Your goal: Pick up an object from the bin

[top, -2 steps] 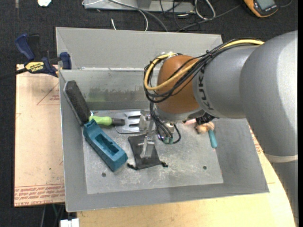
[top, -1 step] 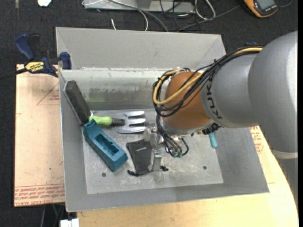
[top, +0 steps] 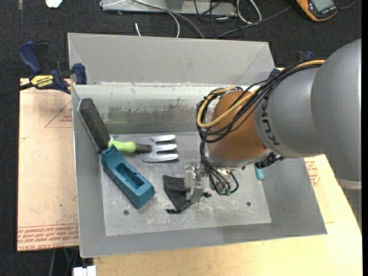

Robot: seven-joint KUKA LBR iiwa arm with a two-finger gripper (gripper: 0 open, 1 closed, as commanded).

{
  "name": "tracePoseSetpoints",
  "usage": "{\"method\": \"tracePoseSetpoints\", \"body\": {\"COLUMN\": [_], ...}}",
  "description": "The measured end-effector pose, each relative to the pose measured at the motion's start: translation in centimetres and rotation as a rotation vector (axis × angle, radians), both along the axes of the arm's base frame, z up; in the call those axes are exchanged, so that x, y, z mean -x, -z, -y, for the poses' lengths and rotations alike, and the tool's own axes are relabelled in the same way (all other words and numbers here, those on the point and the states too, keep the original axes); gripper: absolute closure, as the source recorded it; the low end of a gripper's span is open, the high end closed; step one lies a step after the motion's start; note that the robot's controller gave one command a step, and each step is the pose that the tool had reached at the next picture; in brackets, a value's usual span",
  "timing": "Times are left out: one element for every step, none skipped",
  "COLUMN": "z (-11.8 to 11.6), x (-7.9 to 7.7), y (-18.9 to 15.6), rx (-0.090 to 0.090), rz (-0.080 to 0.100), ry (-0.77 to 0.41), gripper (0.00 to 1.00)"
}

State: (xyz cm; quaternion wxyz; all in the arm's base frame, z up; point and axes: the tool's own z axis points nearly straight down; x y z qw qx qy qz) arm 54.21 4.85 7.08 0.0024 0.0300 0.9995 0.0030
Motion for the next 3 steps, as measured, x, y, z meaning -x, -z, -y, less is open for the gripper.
{"method": "tracePoseSetpoints", "body": {"z": [0.0, 1.6, -0.3], "x": [0.0, 0.5, -0.5], "y": [0.0, -5.5, -10.6], "rx": [0.000, 0.000, -0.001], "rz": [0.000, -0.005, -0.001], "ry": [0.000, 0.010, -0.007], "gripper": [1.00, 1.00, 1.00]}}
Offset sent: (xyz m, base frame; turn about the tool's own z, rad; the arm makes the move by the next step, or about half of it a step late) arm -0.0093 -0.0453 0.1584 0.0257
